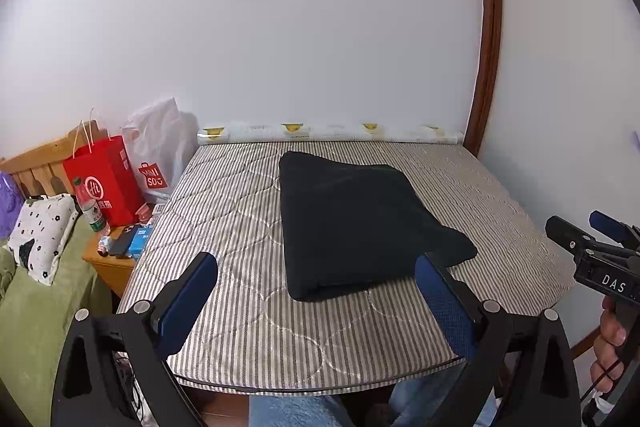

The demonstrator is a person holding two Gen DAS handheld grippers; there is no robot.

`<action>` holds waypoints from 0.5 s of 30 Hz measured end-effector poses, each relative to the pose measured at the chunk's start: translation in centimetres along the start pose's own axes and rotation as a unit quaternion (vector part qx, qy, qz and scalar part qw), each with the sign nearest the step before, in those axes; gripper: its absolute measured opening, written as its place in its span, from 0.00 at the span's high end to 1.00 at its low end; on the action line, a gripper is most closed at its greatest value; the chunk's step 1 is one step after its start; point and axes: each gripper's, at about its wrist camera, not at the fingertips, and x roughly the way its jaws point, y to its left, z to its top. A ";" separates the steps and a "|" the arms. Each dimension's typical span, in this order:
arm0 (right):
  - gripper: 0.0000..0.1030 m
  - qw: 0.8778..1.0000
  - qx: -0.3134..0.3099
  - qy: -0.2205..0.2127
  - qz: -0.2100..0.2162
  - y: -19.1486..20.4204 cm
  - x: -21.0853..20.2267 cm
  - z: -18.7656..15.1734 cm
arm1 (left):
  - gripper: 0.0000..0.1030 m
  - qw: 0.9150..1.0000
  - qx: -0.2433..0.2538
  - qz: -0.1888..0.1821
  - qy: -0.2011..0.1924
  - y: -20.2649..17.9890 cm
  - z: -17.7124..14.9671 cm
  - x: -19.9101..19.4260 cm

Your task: Fold small clothes

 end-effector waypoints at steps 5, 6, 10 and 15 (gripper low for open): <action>0.03 1.000 0.005 0.003 0.002 -0.2 0.2 -0.3 | 0.03 1.000 0.002 0.000 0.001 -0.2 -0.1 0.0; 0.03 1.000 0.005 0.003 0.001 -0.2 0.2 -0.3 | 0.03 1.000 0.002 0.000 0.000 -0.1 -0.1 0.0; 0.03 1.000 0.006 0.004 -0.002 -0.2 0.2 -0.4 | 0.03 1.000 -0.002 0.000 0.002 0.0 -0.2 0.1; 0.03 1.000 0.007 0.001 -0.003 -0.2 0.0 -0.4 | 0.03 1.000 0.000 0.002 0.003 -0.2 -0.3 0.2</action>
